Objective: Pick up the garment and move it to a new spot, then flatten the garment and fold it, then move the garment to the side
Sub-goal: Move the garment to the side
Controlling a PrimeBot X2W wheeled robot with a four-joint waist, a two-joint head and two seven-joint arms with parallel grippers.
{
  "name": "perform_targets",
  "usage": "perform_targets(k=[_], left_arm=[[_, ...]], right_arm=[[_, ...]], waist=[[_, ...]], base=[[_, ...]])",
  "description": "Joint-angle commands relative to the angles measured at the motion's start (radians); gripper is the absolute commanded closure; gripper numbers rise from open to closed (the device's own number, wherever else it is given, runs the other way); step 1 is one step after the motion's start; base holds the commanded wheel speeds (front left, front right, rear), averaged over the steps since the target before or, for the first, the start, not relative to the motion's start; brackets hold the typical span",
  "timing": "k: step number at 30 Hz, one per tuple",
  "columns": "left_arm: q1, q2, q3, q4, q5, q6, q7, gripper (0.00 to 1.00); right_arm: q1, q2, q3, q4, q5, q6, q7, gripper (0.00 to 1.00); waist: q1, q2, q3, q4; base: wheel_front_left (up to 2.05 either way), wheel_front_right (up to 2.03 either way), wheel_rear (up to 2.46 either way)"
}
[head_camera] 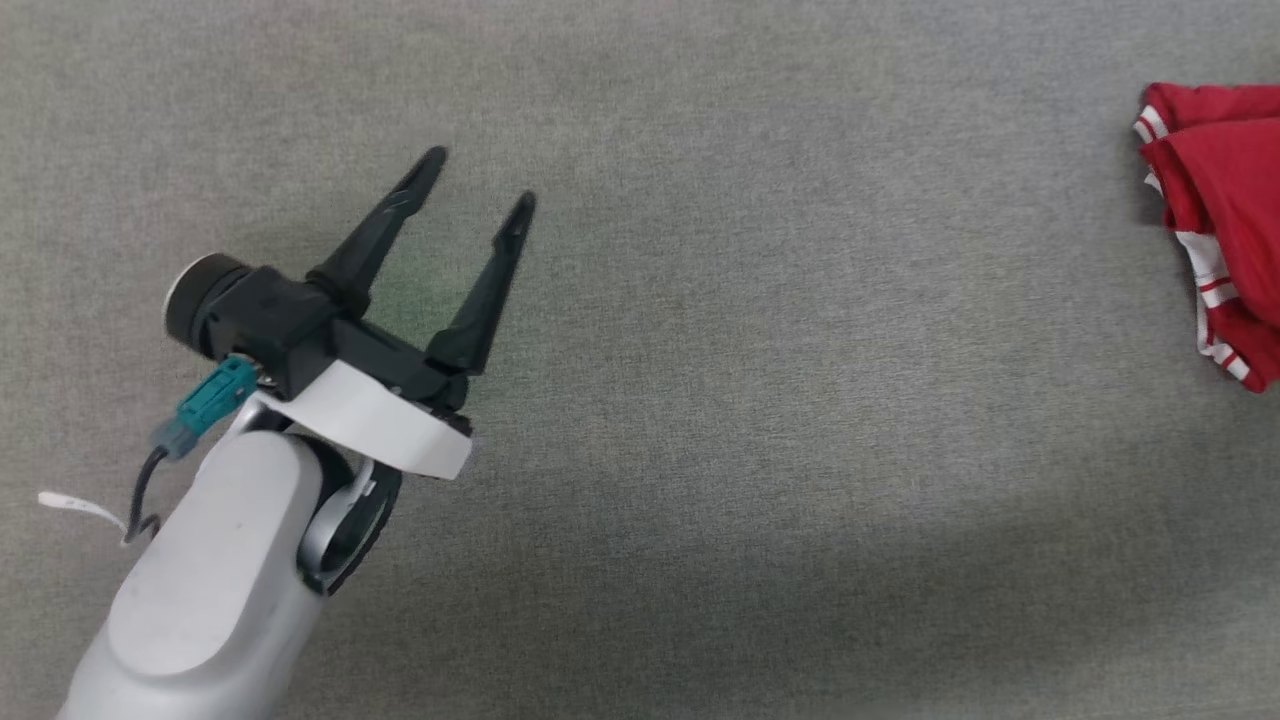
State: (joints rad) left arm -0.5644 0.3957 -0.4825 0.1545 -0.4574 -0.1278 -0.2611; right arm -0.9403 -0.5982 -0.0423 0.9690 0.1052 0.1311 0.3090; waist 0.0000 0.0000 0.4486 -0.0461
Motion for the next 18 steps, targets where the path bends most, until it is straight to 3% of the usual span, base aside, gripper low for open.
perform_targets(k=[1, 9, 18], left_arm=[[0.027, 0.01, 0.02, -0.003, 0.006, -0.003, -0.005, 0.0], [0.134, 0.026, 0.129, -0.019, 0.008, -0.003, -0.005, 0.0], [0.262, 0.017, 0.245, -0.017, -0.013, 0.002, -0.005, 0.0]], right_arm=[[-0.021, 0.015, -0.009, 0.012, -0.016, -0.001, -0.013, 0.0], [-0.001, 0.076, 0.01, -0.033, 0.036, -0.001, -0.074, 0.0], [0.127, 0.17, 0.113, -0.187, 0.169, -0.001, -0.209, 0.0]], waist=[[0.0, 0.0, -0.021, -0.007], [0.0, 0.0, -0.103, -0.02], [0.0, 0.0, -0.209, -0.004]], base=[[0.0, 0.0, 0.0], [0.0, 0.0, 0.0], [0.0, 0.0, 0.0]])
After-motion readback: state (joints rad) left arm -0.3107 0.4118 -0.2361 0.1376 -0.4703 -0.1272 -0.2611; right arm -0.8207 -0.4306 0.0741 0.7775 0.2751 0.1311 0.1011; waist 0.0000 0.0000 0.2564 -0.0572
